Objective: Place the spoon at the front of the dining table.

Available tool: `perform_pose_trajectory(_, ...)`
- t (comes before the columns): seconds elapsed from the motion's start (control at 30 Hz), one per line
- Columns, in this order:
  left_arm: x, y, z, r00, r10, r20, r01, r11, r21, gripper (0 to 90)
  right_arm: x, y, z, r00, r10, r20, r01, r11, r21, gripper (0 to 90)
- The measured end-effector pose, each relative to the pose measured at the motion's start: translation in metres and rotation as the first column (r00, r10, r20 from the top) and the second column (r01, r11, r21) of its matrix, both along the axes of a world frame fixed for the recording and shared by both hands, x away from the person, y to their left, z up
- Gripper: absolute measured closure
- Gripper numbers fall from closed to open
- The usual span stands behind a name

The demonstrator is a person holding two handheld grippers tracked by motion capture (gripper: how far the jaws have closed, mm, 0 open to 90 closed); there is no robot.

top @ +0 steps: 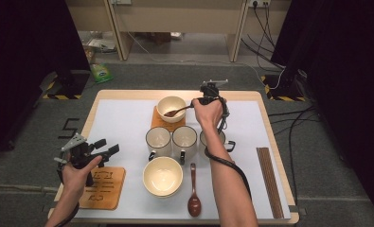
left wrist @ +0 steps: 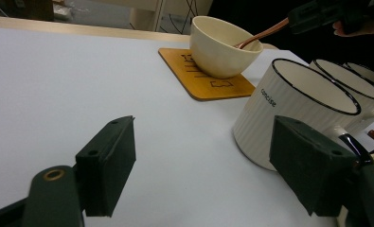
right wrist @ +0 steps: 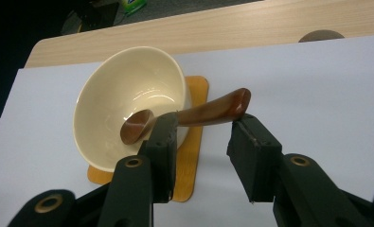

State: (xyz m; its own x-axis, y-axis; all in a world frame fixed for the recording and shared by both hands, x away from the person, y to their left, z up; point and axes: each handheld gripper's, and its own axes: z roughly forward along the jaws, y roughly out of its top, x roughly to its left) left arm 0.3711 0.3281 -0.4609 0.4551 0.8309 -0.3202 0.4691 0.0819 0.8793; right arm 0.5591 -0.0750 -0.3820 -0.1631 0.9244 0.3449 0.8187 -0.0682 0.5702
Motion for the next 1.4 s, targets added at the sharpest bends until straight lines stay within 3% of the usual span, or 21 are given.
perform_pose_trajectory(0.47,0.000,-0.002,-0.002,1.0000,-0.003,-0.004,0.003,1.0000,0.002,23.0,-0.006,-0.009,0.006,0.9996,0.026,-0.011,-0.025,0.999,0.021,60.0)
perform_pose_trajectory(1.4,0.000,-0.003,-0.001,1.0000,-0.003,0.002,0.003,1.0000,0.008,23.0,-0.020,-0.020,0.018,0.9982,0.059,0.003,-0.059,0.998,-0.017,58.2)
